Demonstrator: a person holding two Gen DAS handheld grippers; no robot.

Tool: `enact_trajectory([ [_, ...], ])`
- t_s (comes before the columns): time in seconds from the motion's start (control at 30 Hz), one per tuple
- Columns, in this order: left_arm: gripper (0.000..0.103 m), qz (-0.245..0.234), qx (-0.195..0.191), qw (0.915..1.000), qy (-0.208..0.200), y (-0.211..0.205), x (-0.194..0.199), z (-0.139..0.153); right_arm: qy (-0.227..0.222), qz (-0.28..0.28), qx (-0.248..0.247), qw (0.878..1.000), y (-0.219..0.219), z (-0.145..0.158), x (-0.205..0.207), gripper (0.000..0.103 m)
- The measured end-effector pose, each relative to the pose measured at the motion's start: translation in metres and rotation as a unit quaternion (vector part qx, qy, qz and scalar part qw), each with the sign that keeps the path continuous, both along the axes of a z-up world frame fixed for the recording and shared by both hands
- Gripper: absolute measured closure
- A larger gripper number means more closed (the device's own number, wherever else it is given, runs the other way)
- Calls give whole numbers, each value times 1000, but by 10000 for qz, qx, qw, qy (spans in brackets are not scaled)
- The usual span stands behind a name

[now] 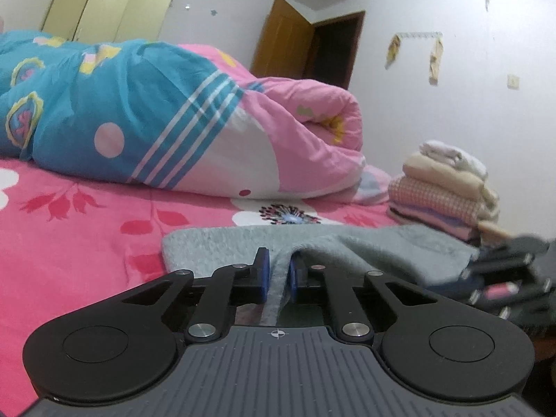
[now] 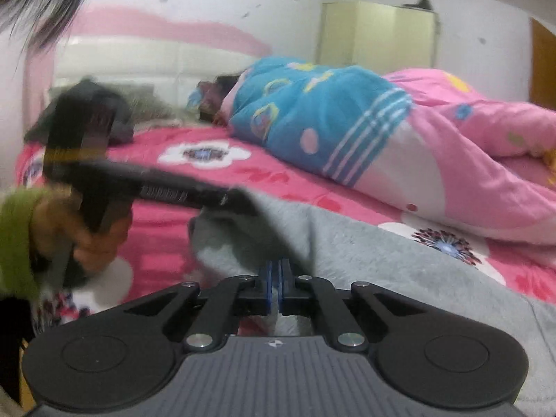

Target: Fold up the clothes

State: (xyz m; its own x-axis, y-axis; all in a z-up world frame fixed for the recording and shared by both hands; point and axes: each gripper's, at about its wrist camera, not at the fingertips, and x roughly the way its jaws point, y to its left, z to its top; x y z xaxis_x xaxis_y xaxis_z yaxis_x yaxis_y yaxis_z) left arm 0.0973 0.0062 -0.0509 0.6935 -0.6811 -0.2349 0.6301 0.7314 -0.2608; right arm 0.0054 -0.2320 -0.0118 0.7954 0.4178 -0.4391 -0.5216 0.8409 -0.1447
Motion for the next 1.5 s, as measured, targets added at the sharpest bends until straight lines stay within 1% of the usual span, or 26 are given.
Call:
enact_trajectory([
  [0.03,94,2,-8,10000,-9,0,0,0,3,26,-178,9998,5,-4,1,101],
  [0.13,94,9,-20,10000,-30,1,-1,-1,129,54,-129,9998,7,-4,4,100],
  [0.2,94,0,-12,10000,-35,1,-1,-1,-40,65,218,9997,-2,9,-1,99],
  [0.23,94,-8,-9,10000,-35,1,-1,-1,-89,-49,407,9991,-9,16,-1,96],
  [0.27,94,-17,-5,10000,-39,1,-1,-1,-137,-162,595,9980,-15,23,-1,86],
  [0.33,94,-35,6,10000,-47,1,-1,-1,-194,-354,651,9971,-24,28,4,76],
  [0.43,94,-28,58,9999,-83,1,-3,-2,-126,-410,646,9970,-25,31,16,76],
  [0.47,94,-25,75,9999,-95,1,-4,-2,-174,-341,630,9973,-21,33,17,76],
  [0.53,94,-25,111,9999,-121,1,-5,-2,-181,-18,649,9977,-13,36,16,76],
  [0.6,94,-40,139,9998,-143,0,-6,-2,-221,305,339,9987,2,34,11,76],
  [0.7,94,-70,177,9997,-173,1,-7,-2,-121,346,-249,9990,18,23,13,76],
  [0.73,94,-80,191,9996,-189,1,-8,-2,-27,233,-303,9993,17,20,18,76],
  [0.83,94,-122,227,9994,-218,2,-10,-2,240,9,-196,9995,4,19,33,76],
  [0.93,94,-174,216,9994,-223,2,-10,-2,432,215,-342,9983,4,20,42,76],
  [1.0,94,-206,188,9994,-204,3,-9,-2,559,352,-439,9968,3,20,48,71],
  [1.03,94,-221,184,9994,-204,3,-9,-2,690,391,-331,9963,1,22,53,64],
  [1.07,94,-234,185,9993,-213,3,-9,-3,819,430,-222,9955,-1,25,58,61],
  [1.1,94,-247,186,9993,-222,3,-10,-3,949,468,-113,9943,-4,27,63,61],
  [1.17,94,-270,195,9992,-238,3,-10,-3,1268,398,341,9905,-12,32,73,61],
  [1.2,94,-282,199,9991,-246,3,-11,-3,1470,339,626,9866,-17,32,80,61],
  [1.27,94,-303,211,9990,-263,2,-12,-3,1889,221,1201,9744,-25,31,93,61],
  [1.37,94,-329,255,9987,-306,1,-13,-3,2577,-176,2088,9432,-38,21,111,62],
  [1.4,94,-336,276,9985,-325,0,-13,-3,2730,-316,2306,9334,-40,17,114,64],
  [1.43,94,-342,299,9984,-347,0,-14,-3,2785,-428,2363,9299,-41,13,115,68],
  [1.47,94,-343,315,9983,-363,-1,-15,-3,2840,-540,2418,9263,-41,10,116,76],
  [1.5,94,-343,329,9982,-377,-1,-15,-3,2822,-616,2370,9276,-39,9,116,83],
])
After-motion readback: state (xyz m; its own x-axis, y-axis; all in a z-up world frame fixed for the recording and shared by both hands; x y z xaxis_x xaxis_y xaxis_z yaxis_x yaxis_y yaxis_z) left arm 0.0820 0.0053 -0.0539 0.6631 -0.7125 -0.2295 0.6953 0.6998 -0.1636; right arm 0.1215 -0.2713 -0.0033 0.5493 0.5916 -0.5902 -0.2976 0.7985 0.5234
